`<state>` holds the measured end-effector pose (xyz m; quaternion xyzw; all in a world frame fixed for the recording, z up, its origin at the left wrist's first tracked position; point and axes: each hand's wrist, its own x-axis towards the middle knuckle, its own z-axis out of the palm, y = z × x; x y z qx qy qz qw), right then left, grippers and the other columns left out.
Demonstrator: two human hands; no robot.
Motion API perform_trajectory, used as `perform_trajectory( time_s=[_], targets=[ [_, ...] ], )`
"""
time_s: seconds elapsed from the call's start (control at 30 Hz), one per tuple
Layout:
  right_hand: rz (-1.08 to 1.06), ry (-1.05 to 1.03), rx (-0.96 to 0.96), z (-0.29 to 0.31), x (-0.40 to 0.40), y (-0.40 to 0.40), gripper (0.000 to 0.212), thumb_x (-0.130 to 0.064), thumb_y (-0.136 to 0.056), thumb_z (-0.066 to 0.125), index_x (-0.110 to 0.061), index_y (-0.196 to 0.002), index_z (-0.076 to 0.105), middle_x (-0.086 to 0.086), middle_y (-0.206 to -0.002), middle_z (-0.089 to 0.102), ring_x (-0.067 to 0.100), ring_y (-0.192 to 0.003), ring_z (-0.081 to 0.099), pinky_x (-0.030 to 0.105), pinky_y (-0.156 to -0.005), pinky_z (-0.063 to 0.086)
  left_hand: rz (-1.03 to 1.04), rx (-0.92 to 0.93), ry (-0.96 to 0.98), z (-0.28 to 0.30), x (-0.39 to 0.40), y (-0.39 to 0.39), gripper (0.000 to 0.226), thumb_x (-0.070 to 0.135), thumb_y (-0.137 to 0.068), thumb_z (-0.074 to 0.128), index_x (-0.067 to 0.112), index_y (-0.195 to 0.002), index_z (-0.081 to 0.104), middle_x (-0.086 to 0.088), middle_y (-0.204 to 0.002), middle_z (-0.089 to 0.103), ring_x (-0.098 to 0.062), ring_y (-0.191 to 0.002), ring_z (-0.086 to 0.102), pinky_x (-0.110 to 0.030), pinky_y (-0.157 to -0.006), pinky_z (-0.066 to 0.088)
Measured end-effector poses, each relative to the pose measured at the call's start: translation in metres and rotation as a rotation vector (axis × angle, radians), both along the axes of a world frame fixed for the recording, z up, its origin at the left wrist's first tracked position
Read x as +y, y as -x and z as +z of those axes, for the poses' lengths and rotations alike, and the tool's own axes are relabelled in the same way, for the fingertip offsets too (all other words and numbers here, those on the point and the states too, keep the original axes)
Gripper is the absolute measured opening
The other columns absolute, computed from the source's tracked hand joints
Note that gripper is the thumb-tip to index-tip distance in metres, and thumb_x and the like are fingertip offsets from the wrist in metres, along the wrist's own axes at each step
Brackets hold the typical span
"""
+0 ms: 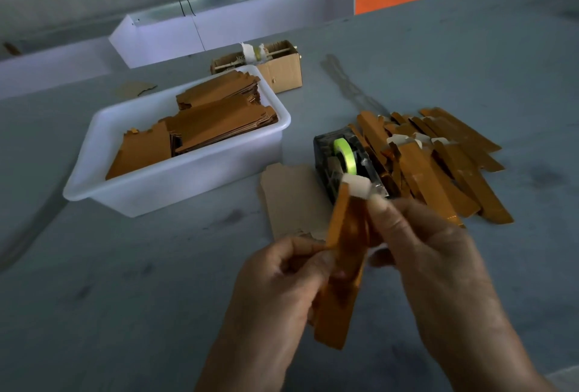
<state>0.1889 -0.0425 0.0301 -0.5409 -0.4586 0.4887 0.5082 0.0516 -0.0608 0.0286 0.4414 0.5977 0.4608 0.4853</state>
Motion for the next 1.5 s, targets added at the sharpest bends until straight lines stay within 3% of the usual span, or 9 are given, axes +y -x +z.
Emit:
perform_trajectory(
  time_s=[0.13,0.4,0.57,0.83,0.93,1.0,1.1,1.3,1.5],
  targets=[
    [-0.211,-0.109,-0.289,-0.001,0.023,-0.026,0.008,-0.034,-0.082,0.061,-0.029,-0.078,0.066,-0.010,-0.075,0.063,0.003,-0.069,0.059,0.016,-0.057,0.040,0.156,-0.032,0.021,-0.001,0.015,0.003,0.025,0.010,-0.086,0.064,0.012,-0.061,0.067,-0.001,-0.046,0.056,-0.008,-0.036,0.045,-0.017,-0.035,0.034],
    [0.034,0.045,-0.361,-0.013,0.051,-0.035,0.011,-0.031,-0.087,0.060,-0.026,-0.083,0.069,-0.015,-0.060,0.063,-0.012,-0.056,0.055,0.009,-0.043,0.039,0.136,-0.076,0.019,-0.003,0.027,-0.006,0.023,0.017,-0.088,0.063,0.018,-0.065,0.062,-0.001,-0.061,0.062,-0.012,-0.057,0.056,-0.031,-0.064,0.044],
    [0.057,0.011,-0.410,-0.012,0.053,-0.029,0.008,-0.035,-0.081,0.066,-0.030,-0.075,0.068,-0.016,-0.069,0.064,-0.015,-0.070,0.056,0.015,-0.054,0.037,0.124,-0.135,-0.032,0.001,0.030,-0.018,0.019,0.013,-0.089,0.062,0.013,-0.069,0.062,-0.004,-0.059,0.058,-0.012,-0.048,0.052,-0.020,-0.041,0.043],
    [0.033,-0.016,-0.437,-0.011,0.054,-0.022,0.013,-0.027,-0.080,0.070,-0.029,-0.068,0.066,-0.017,-0.074,0.062,-0.005,-0.069,0.058,0.015,-0.055,0.038,0.094,-0.113,-0.042,-0.005,0.034,-0.033,0.013,0.021,-0.087,0.064,0.014,-0.077,0.066,-0.006,-0.071,0.067,-0.010,-0.059,0.060,-0.019,-0.054,0.052],
    [-0.073,-0.115,-0.491,-0.012,0.053,-0.015,0.017,-0.025,-0.080,0.070,-0.033,-0.067,0.061,-0.021,-0.101,0.054,-0.004,-0.094,0.053,0.017,-0.073,0.042,0.095,-0.109,-0.048,-0.005,0.035,-0.033,0.013,0.021,-0.088,0.064,0.014,-0.078,0.066,-0.016,-0.079,0.069,-0.017,-0.064,0.060,-0.025,-0.059,0.052],
    [-0.136,-0.112,-0.326,-0.013,0.050,-0.014,0.012,-0.025,-0.080,0.067,-0.031,-0.070,0.064,-0.015,-0.117,0.054,0.004,-0.107,0.051,0.016,-0.075,0.041,0.095,-0.111,-0.048,-0.005,0.034,-0.033,0.013,0.020,-0.088,0.064,0.014,-0.077,0.065,-0.015,-0.077,0.068,-0.018,-0.064,0.059,-0.027,-0.060,0.051],
    [-0.152,-0.059,-0.159,-0.016,0.041,-0.019,0.013,-0.022,-0.081,0.066,-0.027,-0.069,0.065,-0.014,-0.112,0.057,0.004,-0.104,0.054,0.016,-0.070,0.037,0.103,-0.161,-0.032,-0.005,0.033,-0.029,0.016,0.016,-0.090,0.062,0.011,-0.075,0.063,-0.013,-0.071,0.062,-0.021,-0.059,0.054,-0.026,-0.050,0.047],
    [-0.149,-0.058,-0.350,-0.021,0.029,-0.019,0.012,-0.026,-0.078,0.065,-0.027,-0.067,0.062,-0.015,-0.112,0.053,0.007,-0.101,0.053,0.021,-0.072,0.041,0.140,-0.280,-0.031,-0.006,0.032,-0.021,0.014,0.012,-0.090,0.058,0.006,-0.079,0.063,-0.021,-0.080,0.065,-0.028,-0.071,0.057,-0.036,-0.062,0.047],
    [-0.159,-0.050,-0.442,-0.024,0.025,-0.012,0.016,-0.023,-0.081,0.068,-0.029,-0.067,0.061,-0.017,-0.114,0.050,0.013,-0.113,0.051,0.036,-0.089,0.048,0.067,-0.255,-0.098,-0.002,0.035,-0.025,0.019,0.010,-0.091,0.059,0.011,-0.072,0.063,-0.013,-0.069,0.062,-0.018,-0.054,0.054,-0.023,-0.045,0.045]
  ],
)
